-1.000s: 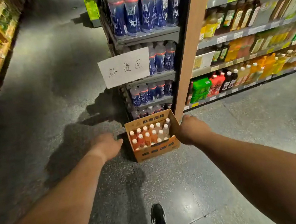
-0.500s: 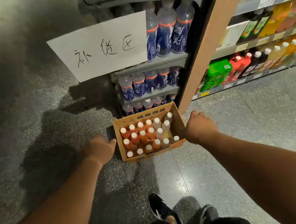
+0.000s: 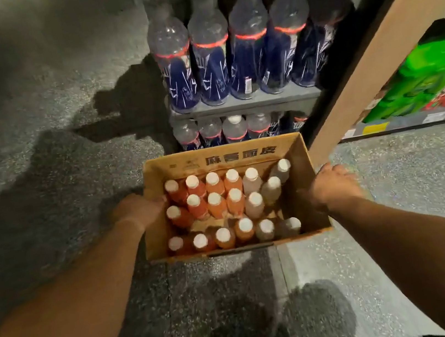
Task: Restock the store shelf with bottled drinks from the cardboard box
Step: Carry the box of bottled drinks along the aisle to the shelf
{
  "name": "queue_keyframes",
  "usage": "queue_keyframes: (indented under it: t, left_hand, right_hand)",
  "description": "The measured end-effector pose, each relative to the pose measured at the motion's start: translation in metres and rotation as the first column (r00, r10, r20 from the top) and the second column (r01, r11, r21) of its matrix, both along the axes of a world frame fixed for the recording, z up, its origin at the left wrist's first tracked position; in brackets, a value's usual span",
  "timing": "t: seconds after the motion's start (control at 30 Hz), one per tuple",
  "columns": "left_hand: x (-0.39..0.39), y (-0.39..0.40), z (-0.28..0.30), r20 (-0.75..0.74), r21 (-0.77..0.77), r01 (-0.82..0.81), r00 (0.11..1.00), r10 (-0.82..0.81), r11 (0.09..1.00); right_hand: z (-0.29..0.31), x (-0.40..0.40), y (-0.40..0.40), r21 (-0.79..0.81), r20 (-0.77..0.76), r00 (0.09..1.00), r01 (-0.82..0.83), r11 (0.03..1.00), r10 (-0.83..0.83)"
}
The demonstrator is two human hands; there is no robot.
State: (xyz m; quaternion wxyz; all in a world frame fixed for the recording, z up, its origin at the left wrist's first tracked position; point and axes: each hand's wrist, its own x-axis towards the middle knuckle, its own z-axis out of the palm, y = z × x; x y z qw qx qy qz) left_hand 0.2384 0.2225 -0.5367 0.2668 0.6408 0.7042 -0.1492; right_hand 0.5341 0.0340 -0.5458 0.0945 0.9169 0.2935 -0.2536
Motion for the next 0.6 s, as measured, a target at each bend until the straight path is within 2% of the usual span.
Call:
queue_keyframes:
  t: [0.1,0.2,0.33,0.47,0.6]
  left_hand:
    - [-0.001,0.007,-0.051,0.005,0.010,-0.002,1.000,0.002,1.000]
    - [-0.006,0.018,-0.078,-0.026,-0.005,-0.009,1.000,0.009,1.000]
    - [-0.036,0.054,-0.134,0.003,-0.059,-0.051,0.999,0.051,0.997]
    - [-0.026,0.036,-0.109,-0.112,0.030,0.046,0.993,-0.042,0.998]
    - [-0.026,0.026,-0.100,-0.109,0.106,0.055,0.993,-0.044,0.993]
  right_hand:
    - [-0.058,0.020,0.000,0.099,-0.085,0.991,0.114,0.989,-0.105]
    - [-0.085,0.033,0.004,0.208,-0.169,0.978,0.159,0.965,-0.125]
    - [-0.095,0.047,0.010,0.170,-0.175,0.974,0.177,0.969,-0.147]
    - [-0.101,0.053,0.013,0.153,-0.135,0.978,0.181,0.972,-0.160]
    - [-0.097,0.050,0.013,0.175,-0.084,0.985,0.164,0.971,-0.152]
